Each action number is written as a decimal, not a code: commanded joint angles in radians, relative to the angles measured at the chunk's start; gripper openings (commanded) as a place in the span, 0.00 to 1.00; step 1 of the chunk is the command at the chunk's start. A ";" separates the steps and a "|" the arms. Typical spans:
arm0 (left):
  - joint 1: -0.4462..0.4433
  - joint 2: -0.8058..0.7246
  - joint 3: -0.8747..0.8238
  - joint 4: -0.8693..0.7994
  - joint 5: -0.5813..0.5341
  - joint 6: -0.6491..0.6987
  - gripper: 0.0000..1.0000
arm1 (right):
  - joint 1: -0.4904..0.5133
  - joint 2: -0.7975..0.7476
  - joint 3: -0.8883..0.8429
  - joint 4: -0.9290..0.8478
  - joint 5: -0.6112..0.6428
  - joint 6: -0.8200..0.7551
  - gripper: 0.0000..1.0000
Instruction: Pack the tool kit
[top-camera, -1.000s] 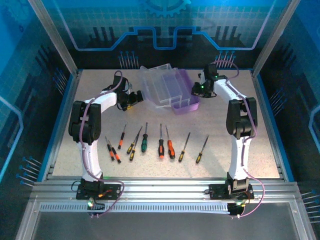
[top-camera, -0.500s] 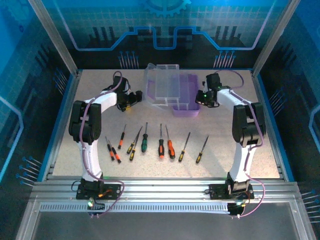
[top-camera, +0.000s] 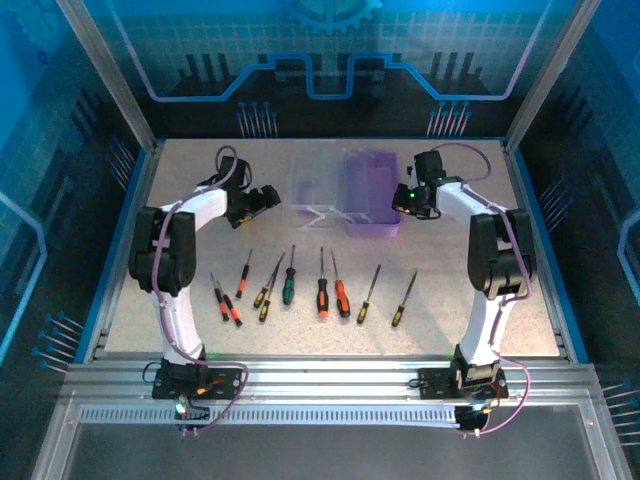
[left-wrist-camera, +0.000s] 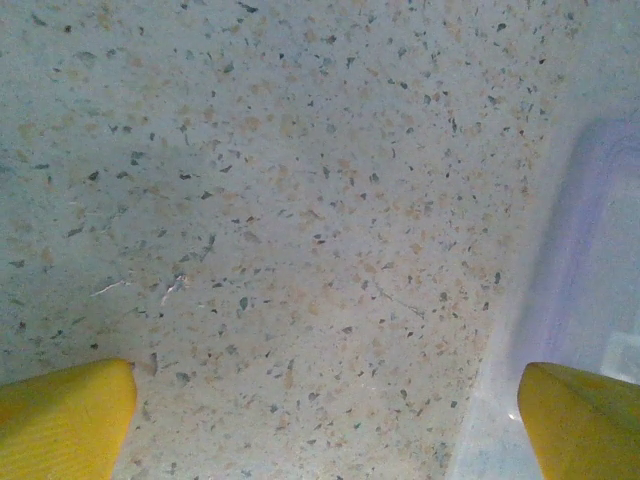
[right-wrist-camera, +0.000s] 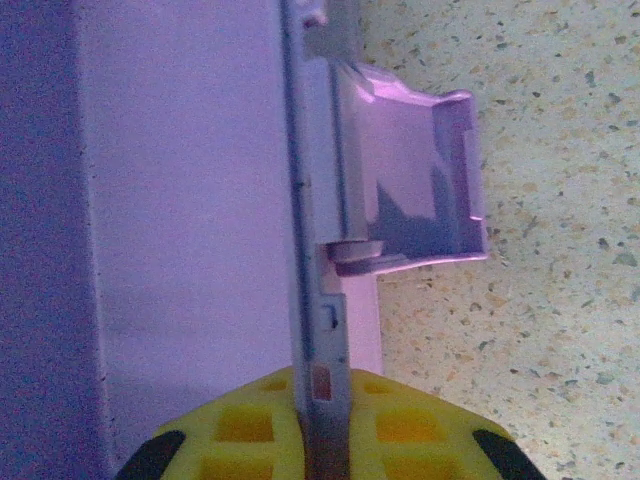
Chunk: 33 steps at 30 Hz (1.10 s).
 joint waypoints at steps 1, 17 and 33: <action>0.005 -0.029 0.020 -0.039 -0.008 0.005 0.99 | -0.013 -0.038 -0.006 0.039 -0.046 0.035 0.09; 0.005 -0.339 0.072 -0.106 -0.051 -0.060 0.99 | -0.033 -0.078 0.058 -0.038 -0.052 0.043 0.62; -0.119 -0.619 -0.214 0.109 0.015 -0.110 0.99 | -0.021 -0.344 -0.020 -0.082 -0.126 0.016 0.68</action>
